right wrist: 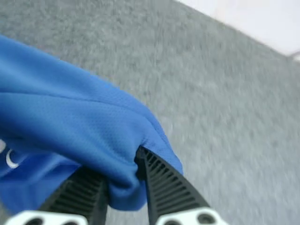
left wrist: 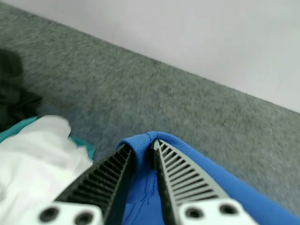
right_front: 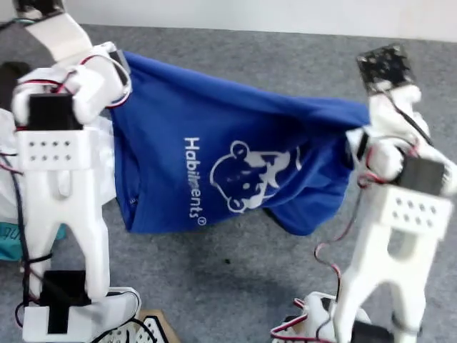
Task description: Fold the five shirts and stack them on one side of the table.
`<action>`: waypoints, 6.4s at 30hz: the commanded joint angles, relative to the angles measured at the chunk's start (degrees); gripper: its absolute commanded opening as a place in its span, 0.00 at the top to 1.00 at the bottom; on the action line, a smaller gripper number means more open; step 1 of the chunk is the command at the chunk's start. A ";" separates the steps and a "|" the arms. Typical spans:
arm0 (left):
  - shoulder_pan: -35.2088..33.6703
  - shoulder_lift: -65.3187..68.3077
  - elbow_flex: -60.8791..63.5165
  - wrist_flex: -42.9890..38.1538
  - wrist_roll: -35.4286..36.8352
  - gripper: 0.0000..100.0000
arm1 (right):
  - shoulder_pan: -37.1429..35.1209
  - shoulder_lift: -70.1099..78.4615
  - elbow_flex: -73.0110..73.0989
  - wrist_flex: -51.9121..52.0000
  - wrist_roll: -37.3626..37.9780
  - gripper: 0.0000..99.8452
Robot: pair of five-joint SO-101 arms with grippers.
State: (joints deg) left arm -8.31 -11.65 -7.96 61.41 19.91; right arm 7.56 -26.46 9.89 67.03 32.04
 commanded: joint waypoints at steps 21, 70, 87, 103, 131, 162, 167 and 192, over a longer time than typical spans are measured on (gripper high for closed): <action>0.57 6.81 9.89 -21.27 0.18 0.73 | -0.57 19.65 -4.53 -23.52 -8.97 0.68; -0.48 6.64 43.82 -12.31 -13.36 0.81 | -7.43 0.22 43.56 -11.82 4.48 0.73; -0.40 12.70 43.38 -20.84 -13.10 0.96 | -8.57 0.31 50.68 -18.95 4.75 0.73; -1.54 13.14 38.55 -21.27 -12.92 0.96 | -8.31 -0.48 47.87 -21.93 4.48 0.99; -1.80 13.14 31.87 -21.36 -8.53 0.95 | 4.26 13.85 6.81 33.71 16.88 0.99; 2.33 12.44 38.46 -21.19 -16.09 0.77 | 11.91 39.87 -7.78 25.63 32.70 0.74; 2.95 11.65 41.98 -21.27 -16.44 0.74 | 8.84 36.18 -7.78 22.20 26.46 0.75; 5.58 -23.60 68.18 -15.21 -19.16 0.74 | -4.35 -21.41 51.30 -5.23 -7.65 0.77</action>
State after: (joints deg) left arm -3.65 -36.18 61.05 45.85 0.84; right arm 5.63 -44.04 58.95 62.99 29.85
